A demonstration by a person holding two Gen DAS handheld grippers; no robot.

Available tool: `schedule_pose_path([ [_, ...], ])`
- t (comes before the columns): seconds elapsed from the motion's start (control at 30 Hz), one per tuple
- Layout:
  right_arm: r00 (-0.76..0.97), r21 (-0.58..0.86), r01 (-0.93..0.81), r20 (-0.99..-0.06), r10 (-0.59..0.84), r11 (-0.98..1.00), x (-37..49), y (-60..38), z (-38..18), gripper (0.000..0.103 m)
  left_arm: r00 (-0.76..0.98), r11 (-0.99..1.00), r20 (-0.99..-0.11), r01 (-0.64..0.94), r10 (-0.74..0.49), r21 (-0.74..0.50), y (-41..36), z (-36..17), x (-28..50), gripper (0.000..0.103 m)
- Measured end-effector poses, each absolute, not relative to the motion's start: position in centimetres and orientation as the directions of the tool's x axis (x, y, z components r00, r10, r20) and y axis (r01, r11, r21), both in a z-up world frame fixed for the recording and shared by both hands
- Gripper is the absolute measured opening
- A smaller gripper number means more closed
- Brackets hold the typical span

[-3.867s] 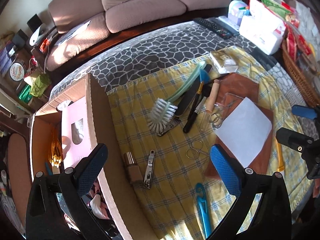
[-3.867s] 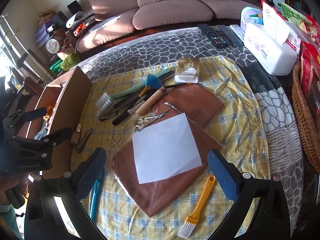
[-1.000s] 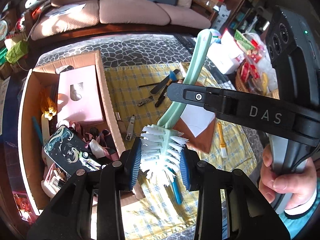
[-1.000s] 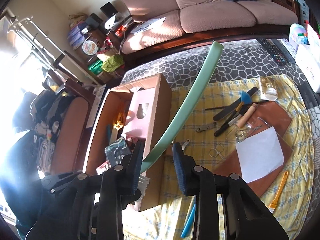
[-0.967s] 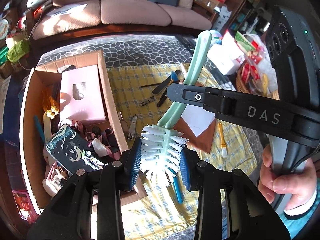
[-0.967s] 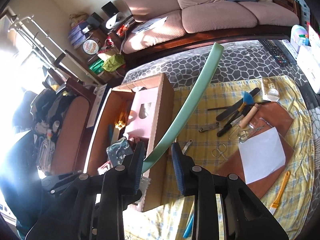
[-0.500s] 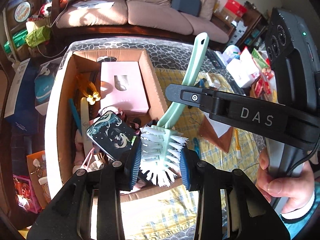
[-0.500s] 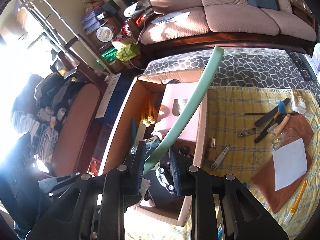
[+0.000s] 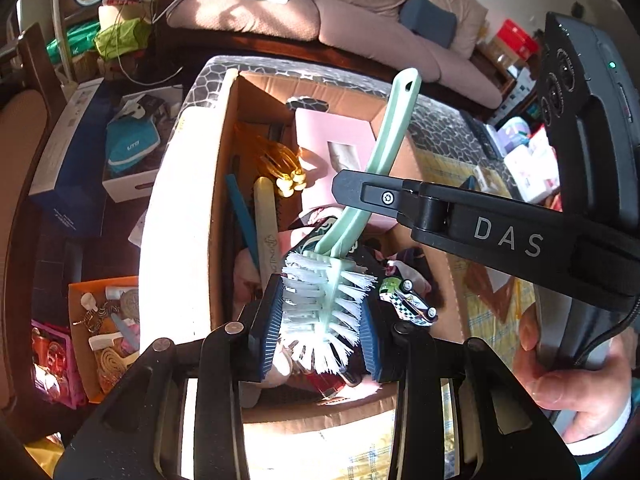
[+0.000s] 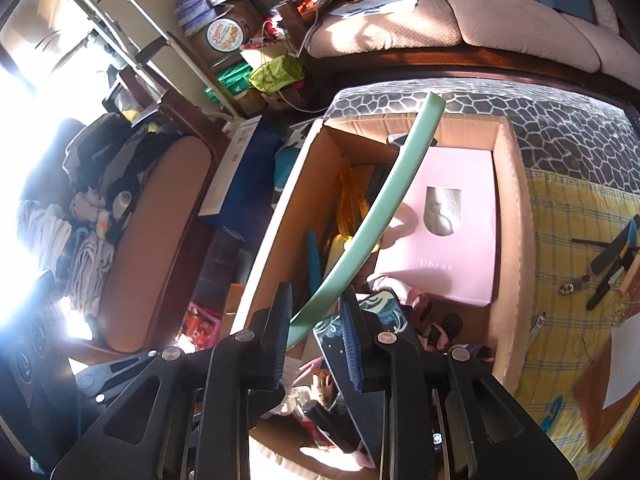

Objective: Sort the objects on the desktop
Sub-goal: 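Lower the brush into the box and open the left gripper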

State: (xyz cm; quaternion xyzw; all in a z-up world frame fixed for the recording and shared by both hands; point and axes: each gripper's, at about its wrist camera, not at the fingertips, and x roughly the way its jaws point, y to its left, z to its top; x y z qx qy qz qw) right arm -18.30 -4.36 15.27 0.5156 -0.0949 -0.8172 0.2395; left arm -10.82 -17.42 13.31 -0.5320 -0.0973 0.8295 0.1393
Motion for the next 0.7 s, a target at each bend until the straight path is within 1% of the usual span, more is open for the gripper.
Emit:
schedule_pose_path([
  [0.37, -0.317, 0.372, 0.309, -0.827, -0.464, -0.875, -21.0, -7.3, 11.6, 0.025, -0.392, -0.955, -0.873, -0.072, 0.291, -0.287, -19.1, 9.8, -12.8, 0.032],
  [0.5, -0.317, 0.358, 0.322, -0.831, -0.457, -0.876, -21.6, -7.6, 11.0, 0.025, -0.399, -0.967, -0.881, -0.071, 0.254, -0.246, -18.7, 9.3, -13.2, 0.033],
  [0.7, -0.326, 0.363, 0.328, -0.823, -0.465, -0.872, -22.1, -7.7, 10.7, 0.026, -0.392, -0.968, -0.886, -0.058, 0.248, -0.245, -18.6, 9.1, -13.4, 0.035],
])
